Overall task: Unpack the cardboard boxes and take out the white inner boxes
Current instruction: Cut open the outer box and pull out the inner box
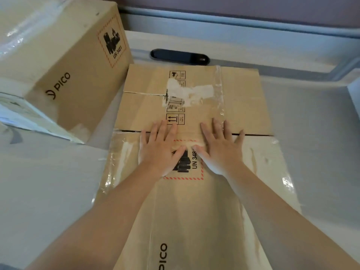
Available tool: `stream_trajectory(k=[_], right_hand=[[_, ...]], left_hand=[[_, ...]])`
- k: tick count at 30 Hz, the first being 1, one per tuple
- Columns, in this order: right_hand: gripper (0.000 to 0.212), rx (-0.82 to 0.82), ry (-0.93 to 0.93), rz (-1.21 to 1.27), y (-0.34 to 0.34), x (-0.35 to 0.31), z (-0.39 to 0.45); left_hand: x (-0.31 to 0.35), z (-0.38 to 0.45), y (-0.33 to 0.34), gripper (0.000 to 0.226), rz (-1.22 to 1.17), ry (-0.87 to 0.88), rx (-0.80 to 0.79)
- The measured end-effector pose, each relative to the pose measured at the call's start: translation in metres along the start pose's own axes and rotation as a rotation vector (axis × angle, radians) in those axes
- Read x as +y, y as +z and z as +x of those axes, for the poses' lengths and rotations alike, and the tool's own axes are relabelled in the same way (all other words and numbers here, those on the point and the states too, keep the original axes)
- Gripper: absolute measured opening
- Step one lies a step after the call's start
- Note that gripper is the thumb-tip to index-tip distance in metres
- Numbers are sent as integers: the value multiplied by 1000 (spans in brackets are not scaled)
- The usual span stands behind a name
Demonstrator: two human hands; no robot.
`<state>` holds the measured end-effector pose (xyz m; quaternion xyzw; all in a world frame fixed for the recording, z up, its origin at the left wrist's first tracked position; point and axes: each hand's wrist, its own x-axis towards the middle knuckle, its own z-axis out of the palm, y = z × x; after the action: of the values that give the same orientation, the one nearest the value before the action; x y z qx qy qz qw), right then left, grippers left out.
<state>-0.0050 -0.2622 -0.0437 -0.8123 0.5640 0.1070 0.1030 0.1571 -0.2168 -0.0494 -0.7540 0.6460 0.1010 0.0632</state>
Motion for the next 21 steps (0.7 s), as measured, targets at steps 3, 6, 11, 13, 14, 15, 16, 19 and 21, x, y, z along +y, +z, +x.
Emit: stream_trajectory(k=[3, 6, 11, 13, 14, 15, 16, 19, 21], right_hand=[[64, 0, -16, 101, -6, 1, -2], [56, 100, 14, 354, -17, 12, -8], [65, 151, 392, 382, -20, 45, -25], [80, 95, 541, 444, -21, 55, -32], [86, 88, 584, 486, -21, 58, -34], [91, 83, 617, 519, -21, 60, -35], [95, 81, 643, 553, -21, 62, -34], [93, 105, 716, 601, -28, 68, -29], [89, 110, 758, 647, -32, 70, -27]], left_hand=[[-2, 2, -5, 65, -63, 13, -46], [-12, 7, -12, 58, -332, 24, -15], [-35, -4, -30, 64, -436, -334, 264], [-43, -8, -38, 94, -443, -530, 135], [-46, -9, -42, 105, -506, -607, 77], [-48, -7, -42, 113, -577, -658, 35], [-50, -6, -42, 117, -614, -682, 4], [-52, 0, -44, 119, -583, -723, -37], [-53, 3, -48, 119, -599, -754, -43]])
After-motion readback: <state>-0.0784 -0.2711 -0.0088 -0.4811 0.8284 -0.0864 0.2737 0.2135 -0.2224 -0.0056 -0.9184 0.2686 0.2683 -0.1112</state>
